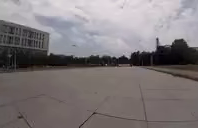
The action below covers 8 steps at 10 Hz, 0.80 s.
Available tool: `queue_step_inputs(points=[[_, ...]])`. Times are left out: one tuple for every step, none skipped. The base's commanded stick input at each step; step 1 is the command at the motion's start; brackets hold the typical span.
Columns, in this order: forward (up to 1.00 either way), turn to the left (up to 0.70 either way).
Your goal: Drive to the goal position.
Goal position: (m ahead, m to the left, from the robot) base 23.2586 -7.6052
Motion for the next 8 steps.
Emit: queue_step_inputs(points=[[0.70, 0.00], [0.70, 0.00], [0.70, 0.00], [0.70, -0.02], [0.70, -0.11], [0.70, -0.20], [0.70, -0.34], [0.70, -0.20]])
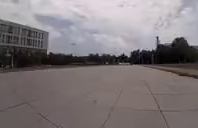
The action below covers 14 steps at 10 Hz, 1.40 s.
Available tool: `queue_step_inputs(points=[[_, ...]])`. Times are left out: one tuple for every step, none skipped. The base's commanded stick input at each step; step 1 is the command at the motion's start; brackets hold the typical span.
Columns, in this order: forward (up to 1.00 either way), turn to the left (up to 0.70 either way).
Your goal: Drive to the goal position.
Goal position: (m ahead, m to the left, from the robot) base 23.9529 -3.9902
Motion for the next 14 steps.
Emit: queue_step_inputs(points=[[0.70, -0.01], [0.70, 0.00], [0.70, 0.00], [0.70, 0.00], [0.70, 0.00], [0.70, 0.00], [0.70, 0.00], [0.70, 0.00], [0.70, 0.00], [0.70, 0.00], [0.70, 0.00], [0.70, 0.00], [0.70, 0.00], [0.70, 0.00]])
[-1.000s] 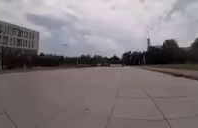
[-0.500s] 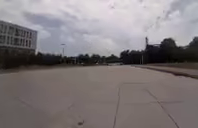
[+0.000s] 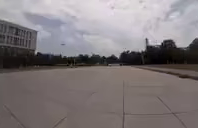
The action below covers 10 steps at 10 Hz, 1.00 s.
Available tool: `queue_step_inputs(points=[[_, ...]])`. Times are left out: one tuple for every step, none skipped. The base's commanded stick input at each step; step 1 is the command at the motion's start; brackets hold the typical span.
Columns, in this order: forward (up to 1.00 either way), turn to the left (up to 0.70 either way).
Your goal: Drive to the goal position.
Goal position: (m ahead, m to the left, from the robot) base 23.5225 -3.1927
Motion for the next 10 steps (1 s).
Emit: queue_step_inputs(points=[[0.70, 0.00], [0.70, 0.00], [0.70, 0.00], [0.70, 0.00], [0.70, 0.00], [0.70, 0.00], [0.70, 0.00], [0.70, 0.00], [0.70, 0.00], [0.70, 0.00]])
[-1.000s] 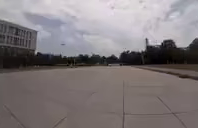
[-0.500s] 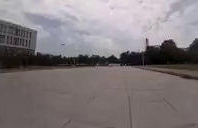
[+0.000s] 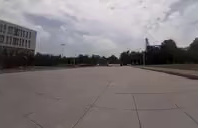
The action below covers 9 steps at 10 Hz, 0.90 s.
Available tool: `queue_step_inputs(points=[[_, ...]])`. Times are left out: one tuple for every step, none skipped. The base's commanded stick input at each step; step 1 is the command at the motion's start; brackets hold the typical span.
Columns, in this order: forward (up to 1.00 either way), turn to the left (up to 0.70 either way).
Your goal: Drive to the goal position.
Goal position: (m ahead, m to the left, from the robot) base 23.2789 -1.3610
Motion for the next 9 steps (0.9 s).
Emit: queue_step_inputs(points=[[0.70, 0.00], [0.70, 0.00], [0.70, 0.00], [0.70, 0.00], [0.70, 0.00], [0.70, 0.00], [0.70, 0.00], [0.70, 0.00], [0.70, 0.00]])
